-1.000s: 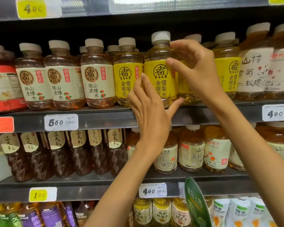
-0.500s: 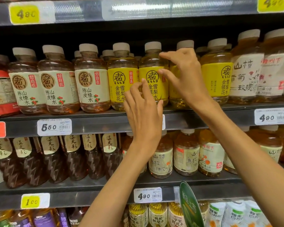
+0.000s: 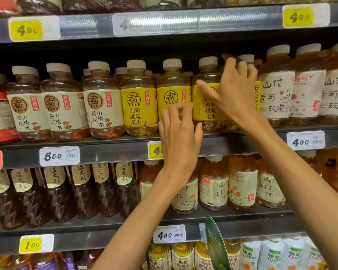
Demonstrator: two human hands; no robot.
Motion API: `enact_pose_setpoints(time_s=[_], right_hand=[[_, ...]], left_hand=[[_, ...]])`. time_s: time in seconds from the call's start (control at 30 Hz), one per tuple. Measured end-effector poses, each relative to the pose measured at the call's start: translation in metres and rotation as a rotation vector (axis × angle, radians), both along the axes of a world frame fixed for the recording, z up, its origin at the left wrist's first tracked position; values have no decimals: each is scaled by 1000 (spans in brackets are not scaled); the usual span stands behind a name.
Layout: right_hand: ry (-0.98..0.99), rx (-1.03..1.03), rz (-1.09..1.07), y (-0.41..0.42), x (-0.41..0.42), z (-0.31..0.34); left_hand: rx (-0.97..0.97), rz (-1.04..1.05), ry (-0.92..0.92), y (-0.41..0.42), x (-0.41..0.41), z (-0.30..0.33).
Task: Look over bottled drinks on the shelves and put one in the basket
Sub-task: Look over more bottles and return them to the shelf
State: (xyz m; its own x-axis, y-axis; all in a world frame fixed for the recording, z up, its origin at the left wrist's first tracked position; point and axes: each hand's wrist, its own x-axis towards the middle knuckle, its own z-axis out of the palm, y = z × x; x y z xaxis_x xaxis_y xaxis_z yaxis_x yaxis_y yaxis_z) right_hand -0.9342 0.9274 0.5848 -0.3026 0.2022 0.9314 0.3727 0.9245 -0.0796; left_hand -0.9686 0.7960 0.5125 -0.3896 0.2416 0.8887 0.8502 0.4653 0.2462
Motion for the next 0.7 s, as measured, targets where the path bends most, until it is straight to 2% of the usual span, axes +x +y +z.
enact_pose_setpoints(time_s=[0.07, 0.2, 0.4, 0.53, 0.7], right_hand=[[-39, 18, -13, 1, -1, -2], [68, -1, 158, -4, 7, 0], [134, -106, 642, -18, 23, -13], [159, -267, 795, -22, 34, -17], [210, -348, 950, -27, 58, -17]], left_hand=[[-28, 4, -19, 4, 0, -2], [-3, -38, -43, 5, 0, -3], [10, -134, -60, 5, 2, -11], [29, -284, -96, 4, 9, -14], [133, -485, -179, -4, 21, -12]])
